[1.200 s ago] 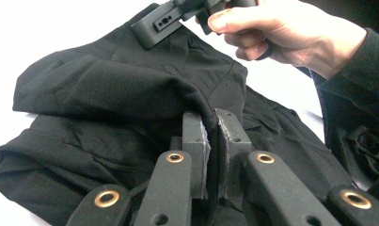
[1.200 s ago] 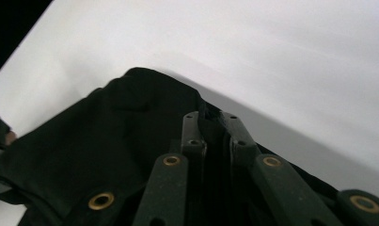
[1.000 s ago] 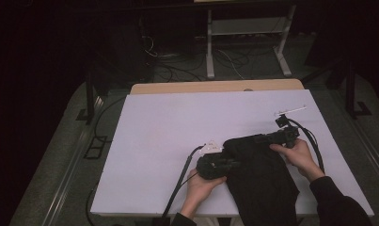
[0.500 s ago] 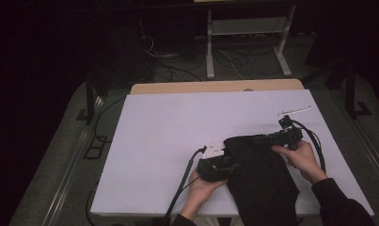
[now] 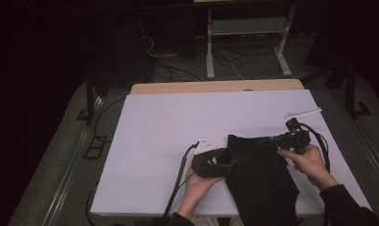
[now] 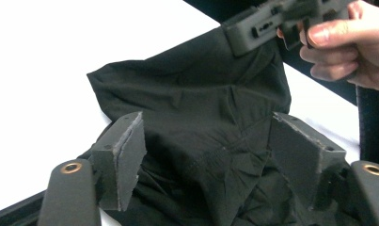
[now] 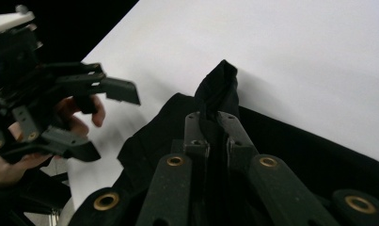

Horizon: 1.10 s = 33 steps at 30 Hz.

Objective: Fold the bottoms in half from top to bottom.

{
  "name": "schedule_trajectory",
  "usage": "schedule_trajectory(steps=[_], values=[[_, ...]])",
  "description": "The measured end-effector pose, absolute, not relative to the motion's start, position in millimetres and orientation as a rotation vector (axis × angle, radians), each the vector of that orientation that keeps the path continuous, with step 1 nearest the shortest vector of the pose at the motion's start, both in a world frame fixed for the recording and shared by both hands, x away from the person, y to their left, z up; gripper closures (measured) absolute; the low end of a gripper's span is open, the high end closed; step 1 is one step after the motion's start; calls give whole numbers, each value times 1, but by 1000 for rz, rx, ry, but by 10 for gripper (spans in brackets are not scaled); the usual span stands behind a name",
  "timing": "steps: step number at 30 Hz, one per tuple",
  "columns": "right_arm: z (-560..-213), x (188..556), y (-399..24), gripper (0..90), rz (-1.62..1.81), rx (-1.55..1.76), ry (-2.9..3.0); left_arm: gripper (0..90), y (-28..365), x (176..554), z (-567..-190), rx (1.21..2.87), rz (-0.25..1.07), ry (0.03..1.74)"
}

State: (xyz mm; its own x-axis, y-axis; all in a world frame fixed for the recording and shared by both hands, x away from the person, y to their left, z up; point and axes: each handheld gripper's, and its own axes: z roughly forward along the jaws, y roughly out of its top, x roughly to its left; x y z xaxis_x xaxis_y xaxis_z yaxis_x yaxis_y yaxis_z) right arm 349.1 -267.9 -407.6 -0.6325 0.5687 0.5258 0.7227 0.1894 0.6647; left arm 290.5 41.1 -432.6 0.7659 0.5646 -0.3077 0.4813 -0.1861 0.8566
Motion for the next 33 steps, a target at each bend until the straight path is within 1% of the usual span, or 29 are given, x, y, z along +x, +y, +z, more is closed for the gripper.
schedule_trajectory(steps=[3,9,12,16,33], values=[[-405,346,-268,815,-1429,-1250,-2294,249,42,292,-431,1823,78,811],[-402,335,-268,815,-1432,-1221,-2311,217,45,296,-423,1840,95,816],[-400,329,-270,815,-1448,-1208,-2305,152,48,301,-418,1804,99,853],[-398,323,-272,815,-1448,-1202,-2312,128,50,307,-417,1781,84,877],[-396,295,-281,815,-1512,-1138,-2287,124,55,321,-417,1756,79,942]])
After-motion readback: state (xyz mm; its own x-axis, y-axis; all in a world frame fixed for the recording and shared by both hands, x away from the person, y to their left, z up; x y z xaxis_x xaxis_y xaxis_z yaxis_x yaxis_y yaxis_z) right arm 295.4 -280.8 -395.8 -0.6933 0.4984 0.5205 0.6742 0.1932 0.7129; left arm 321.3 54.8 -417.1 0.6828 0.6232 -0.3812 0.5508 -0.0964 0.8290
